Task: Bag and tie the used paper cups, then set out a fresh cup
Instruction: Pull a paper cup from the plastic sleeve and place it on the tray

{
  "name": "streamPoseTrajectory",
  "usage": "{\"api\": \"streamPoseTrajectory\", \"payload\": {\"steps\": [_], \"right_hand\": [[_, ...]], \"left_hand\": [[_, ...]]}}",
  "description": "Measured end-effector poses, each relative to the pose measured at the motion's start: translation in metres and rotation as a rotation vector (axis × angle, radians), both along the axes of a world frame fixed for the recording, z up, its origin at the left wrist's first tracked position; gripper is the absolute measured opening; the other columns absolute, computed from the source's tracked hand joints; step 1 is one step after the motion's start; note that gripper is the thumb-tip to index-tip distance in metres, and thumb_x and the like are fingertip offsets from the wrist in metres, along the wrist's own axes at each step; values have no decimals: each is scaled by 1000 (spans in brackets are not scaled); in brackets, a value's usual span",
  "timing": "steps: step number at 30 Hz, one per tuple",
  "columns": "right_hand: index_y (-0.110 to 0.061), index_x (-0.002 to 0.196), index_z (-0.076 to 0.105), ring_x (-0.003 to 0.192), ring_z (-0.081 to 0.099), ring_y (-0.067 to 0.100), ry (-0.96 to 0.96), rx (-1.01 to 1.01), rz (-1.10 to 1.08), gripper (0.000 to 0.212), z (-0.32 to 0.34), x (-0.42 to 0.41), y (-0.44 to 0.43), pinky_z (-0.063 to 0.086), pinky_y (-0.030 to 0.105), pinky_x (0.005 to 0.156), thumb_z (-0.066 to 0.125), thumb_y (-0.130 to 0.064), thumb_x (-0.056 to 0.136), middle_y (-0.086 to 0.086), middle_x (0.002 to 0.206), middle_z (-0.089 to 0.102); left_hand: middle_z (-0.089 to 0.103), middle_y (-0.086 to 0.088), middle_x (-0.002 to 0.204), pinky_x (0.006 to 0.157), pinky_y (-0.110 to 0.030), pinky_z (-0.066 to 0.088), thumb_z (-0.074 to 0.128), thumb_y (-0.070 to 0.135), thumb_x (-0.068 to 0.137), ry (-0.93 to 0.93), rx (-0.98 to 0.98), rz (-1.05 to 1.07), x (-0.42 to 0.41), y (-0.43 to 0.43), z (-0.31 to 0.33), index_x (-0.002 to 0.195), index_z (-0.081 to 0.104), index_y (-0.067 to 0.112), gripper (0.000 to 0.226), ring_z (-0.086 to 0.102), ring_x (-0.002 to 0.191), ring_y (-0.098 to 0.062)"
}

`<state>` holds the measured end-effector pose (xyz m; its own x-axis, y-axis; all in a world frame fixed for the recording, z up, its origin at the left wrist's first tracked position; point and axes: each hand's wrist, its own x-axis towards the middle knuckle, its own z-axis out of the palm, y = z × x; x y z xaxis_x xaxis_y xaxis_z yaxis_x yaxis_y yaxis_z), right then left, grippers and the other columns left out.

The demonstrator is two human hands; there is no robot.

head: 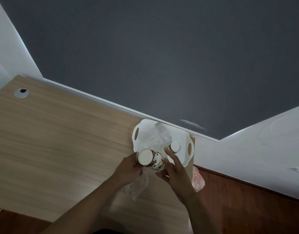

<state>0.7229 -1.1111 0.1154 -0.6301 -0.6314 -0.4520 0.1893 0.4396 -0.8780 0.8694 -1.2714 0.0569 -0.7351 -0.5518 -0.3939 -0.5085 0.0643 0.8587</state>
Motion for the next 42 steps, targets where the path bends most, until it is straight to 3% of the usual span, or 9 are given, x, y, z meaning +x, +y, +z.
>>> {"api": "streamPoseTrajectory", "payload": {"steps": [5, 8, 12, 18, 22, 27, 30, 38, 42], "right_hand": [[-34, 154, 56, 115, 77, 9, 189, 113, 285, 61, -16, -2, 13, 64, 27, 98, 69, -1, 104, -37, 138, 64], [-43, 149, 58, 131, 69, 16, 63, 115, 225, 74, -22, -1, 13, 64, 37, 101, 73, 4, 94, -20, 138, 70], [-31, 148, 56, 132, 66, 21, 100, 58, 181, 76, -41, -4, 16, 59, 53, 109, 92, -12, 84, -6, 139, 70], [-14, 130, 67, 114, 75, 38, 98, -17, -18, 53, -45, -23, 13, 65, 64, 91, 94, -11, 84, 8, 117, 78], [-18, 132, 68, 104, 80, 28, 106, -27, -149, 51, -45, -51, 11, 67, 61, 90, 90, -9, 87, 7, 117, 80], [-22, 160, 43, 94, 84, 36, 79, 26, -255, 96, -48, -86, 2, 69, 54, 87, 96, -36, 80, 10, 125, 78], [-29, 151, 48, 95, 82, 39, 88, 37, -255, 82, -53, -97, -5, 70, 54, 83, 94, -33, 83, 10, 125, 76], [-30, 150, 50, 86, 85, 19, 139, 155, -249, 63, -72, -98, -11, 69, 49, 87, 83, -34, 97, 1, 143, 70], [-36, 150, 49, 112, 79, 22, 206, 241, -229, 69, -76, -99, -13, 64, 54, 100, 84, -50, 92, -5, 139, 70]], "left_hand": [[77, 3, 70, 60, -21, 47, 59, 28, 112, 14, -8, -8, -5, 5, -3, 110, 69, 21, 12, 66, 57, 2], [77, 1, 72, 59, -17, 48, 58, 47, 113, 25, -5, -20, -9, 9, 0, 112, 68, 26, 23, 70, 60, 0], [80, 0, 82, 69, -31, 58, 61, 60, 108, 20, 29, -63, -17, 13, -1, 115, 67, 23, 38, 78, 70, -7], [79, 2, 83, 75, -35, 61, 65, 61, 105, 4, -24, 30, -29, 15, -5, 112, 69, 28, 34, 77, 72, -7], [81, 7, 90, 79, -34, 62, 64, 68, 101, -30, -95, 156, -25, 9, -15, 116, 67, 31, 39, 77, 79, -7], [79, 0, 84, 72, -41, 60, 65, 61, 104, -37, -85, 177, -10, 2, -23, 112, 63, 32, 30, 76, 71, -14], [78, -1, 83, 71, -39, 58, 67, 53, 106, -35, -67, 180, -5, 1, -24, 111, 63, 32, 22, 74, 71, -16], [78, 4, 84, 75, -43, 59, 67, 46, 108, -51, -52, 156, -1, -4, -30, 113, 64, 31, 15, 75, 74, -18], [79, 3, 85, 77, -41, 59, 67, 43, 108, -69, -70, 151, -2, -8, -31, 114, 64, 29, 15, 76, 77, -16]]}}
